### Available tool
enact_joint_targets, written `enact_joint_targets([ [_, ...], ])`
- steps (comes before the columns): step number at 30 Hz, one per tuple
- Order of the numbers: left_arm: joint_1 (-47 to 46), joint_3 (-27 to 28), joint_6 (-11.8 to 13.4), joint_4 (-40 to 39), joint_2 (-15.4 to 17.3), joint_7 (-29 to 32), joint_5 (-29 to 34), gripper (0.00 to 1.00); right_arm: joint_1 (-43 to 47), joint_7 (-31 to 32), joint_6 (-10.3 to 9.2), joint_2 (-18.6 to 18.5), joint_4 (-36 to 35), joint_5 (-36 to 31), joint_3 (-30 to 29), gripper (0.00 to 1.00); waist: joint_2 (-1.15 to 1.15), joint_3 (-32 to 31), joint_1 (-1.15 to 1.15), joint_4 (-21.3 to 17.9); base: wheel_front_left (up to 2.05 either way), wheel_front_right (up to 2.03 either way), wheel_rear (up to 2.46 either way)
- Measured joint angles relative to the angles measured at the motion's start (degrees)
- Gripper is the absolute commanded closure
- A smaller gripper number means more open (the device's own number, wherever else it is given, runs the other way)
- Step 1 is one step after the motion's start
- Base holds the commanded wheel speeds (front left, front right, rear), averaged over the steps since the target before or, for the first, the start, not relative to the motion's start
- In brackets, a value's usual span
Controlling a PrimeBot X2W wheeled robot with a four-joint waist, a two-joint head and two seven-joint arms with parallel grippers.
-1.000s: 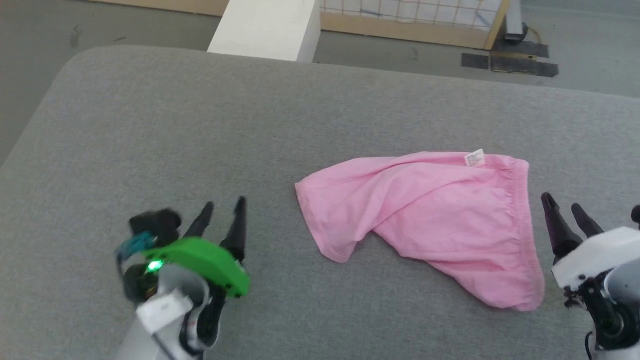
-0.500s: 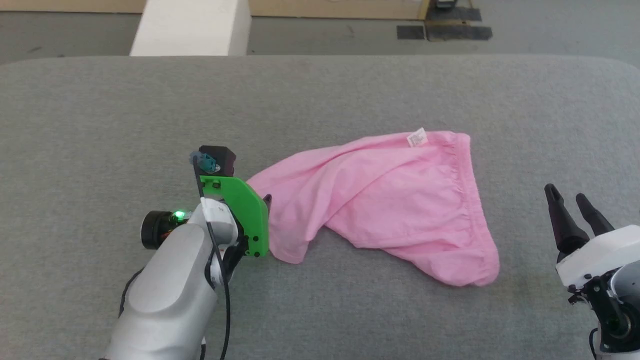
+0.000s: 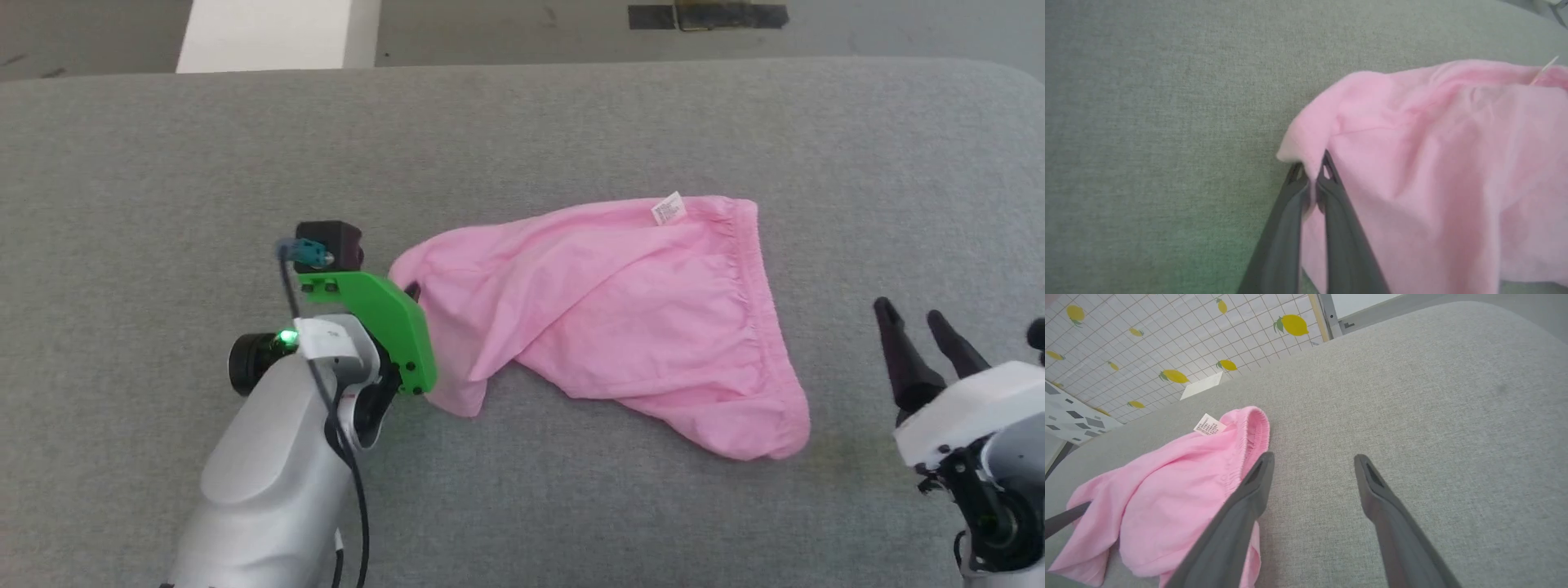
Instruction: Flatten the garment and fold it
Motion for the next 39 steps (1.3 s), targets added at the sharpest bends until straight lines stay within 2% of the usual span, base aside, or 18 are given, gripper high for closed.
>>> enact_joint_targets([
  [3,1.6,1.1,0.0,-4.3,0.0,-1.7,-1.2,1.0,-1.9,2.2,-0.01,0.0,-0.3,-2.5,2.2,0.0,0.0,-0.1,0.0,0.7,0.0,0.0,0.0],
  [7,4.3,1.3,0.3,-9.0,0.0,-1.7,-1.4,1.0,-8.8,6.3,0.0,0.0,1.7,-6.6,6.1,0.0,0.0,0.3,0.0,1.6,0.0,0.0,0.0],
  [15,6.0,0.9,0.9,-14.1,0.0,-1.5,-1.7,1.0,-21.3,13.1,0.0,0.0,14.6,-15.7,7.2,0.0,0.0,2.5,0.0,3.4,0.0,0.0,0.0],
  [21,5.9,0.5,1.1,-15.2,-0.1,-1.1,-1.7,1.0,-26.5,12.8,0.0,0.0,22.8,-20.0,9.2,0.0,0.0,4.6,0.0,4.3,0.0,0.0,0.0],
  [28,5.9,-0.3,1.1,-15.4,-0.2,-1.1,-1.7,1.0,-30.6,9.6,0.0,0.0,29.2,-22.6,8.1,0.0,0.0,6.3,0.0,5.1,0.0,0.0,0.0],
  [29,5.9,-0.5,1.1,-15.4,-0.3,-1.0,-1.7,1.0,-30.8,9.4,0.0,0.0,29.9,-22.6,8.1,0.2,0.0,6.4,0.0,5.2,0.0,0.0,0.0],
  [30,5.9,-0.6,1.0,-15.4,-0.3,-1.0,-1.7,1.0,-31.0,9.3,0.0,0.0,30.5,-22.8,8.0,0.69,0.0,6.5,0.01,5.3,0.0,0.0,0.0],
  [31,5.9,-0.8,1.0,-15.3,-0.3,-1.0,-1.7,1.0,-31.2,8.7,0.0,0.0,31.0,-22.8,8.1,1.0,0.0,6.6,0.0,5.3,0.0,0.0,0.0],
  [39,5.9,-0.7,0.5,-15.3,-0.6,-1.6,-2.9,1.0,-32.0,6.2,0.0,0.0,31.7,-21.2,9.5,1.0,0.0,4.9,0.0,5.0,0.0,0.0,0.0],
])
